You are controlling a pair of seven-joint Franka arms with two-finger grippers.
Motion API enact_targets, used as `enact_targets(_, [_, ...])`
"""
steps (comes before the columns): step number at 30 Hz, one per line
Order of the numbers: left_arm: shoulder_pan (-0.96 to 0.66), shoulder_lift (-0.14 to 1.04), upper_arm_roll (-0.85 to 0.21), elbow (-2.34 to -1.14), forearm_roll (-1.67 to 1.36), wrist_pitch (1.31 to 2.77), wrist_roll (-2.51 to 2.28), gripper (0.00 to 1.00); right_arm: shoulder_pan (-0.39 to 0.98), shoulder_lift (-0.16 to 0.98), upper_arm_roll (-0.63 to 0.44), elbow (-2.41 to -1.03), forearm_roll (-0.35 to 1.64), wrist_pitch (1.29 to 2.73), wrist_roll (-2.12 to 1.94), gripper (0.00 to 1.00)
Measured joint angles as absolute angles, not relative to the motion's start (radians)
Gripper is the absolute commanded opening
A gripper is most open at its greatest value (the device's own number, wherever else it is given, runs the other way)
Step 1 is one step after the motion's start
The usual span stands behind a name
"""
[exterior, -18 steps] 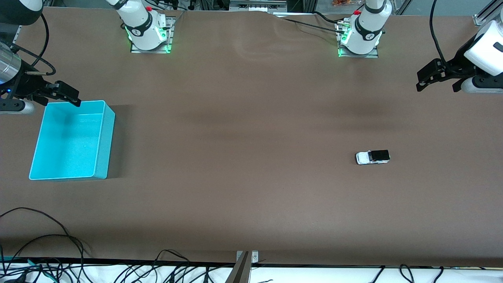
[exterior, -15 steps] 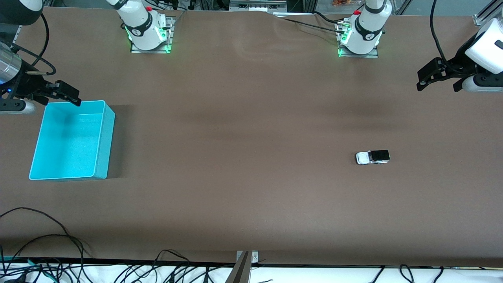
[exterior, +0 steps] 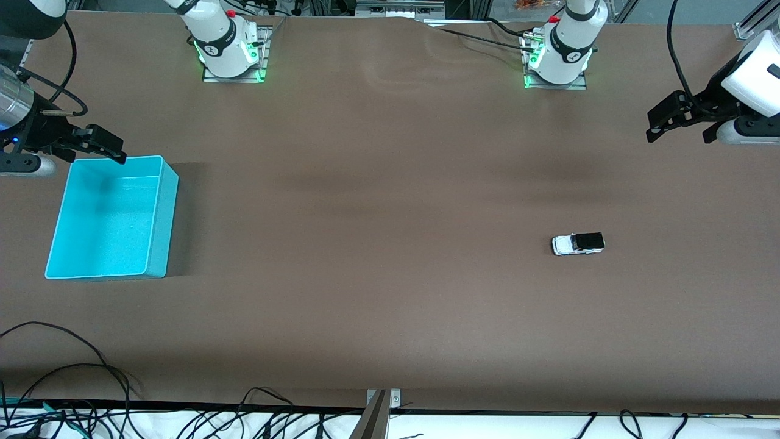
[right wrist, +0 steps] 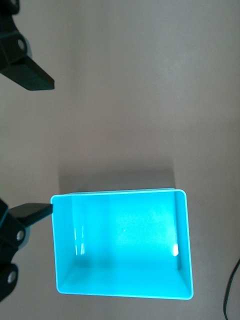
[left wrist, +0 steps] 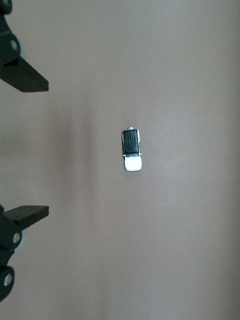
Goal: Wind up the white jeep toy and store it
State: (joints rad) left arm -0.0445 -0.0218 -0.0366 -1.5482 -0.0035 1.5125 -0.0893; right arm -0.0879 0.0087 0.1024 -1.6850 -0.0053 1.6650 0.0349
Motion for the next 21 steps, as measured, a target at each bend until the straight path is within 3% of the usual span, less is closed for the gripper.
enact_targets(21, [-0.044, -0.006, -0.030, -1.546, -0.004, 1.512, -0.088, 1.00, -0.088, 0.009, 0.102, -1.685, -0.005, 1.664, 0.035, 1.00])
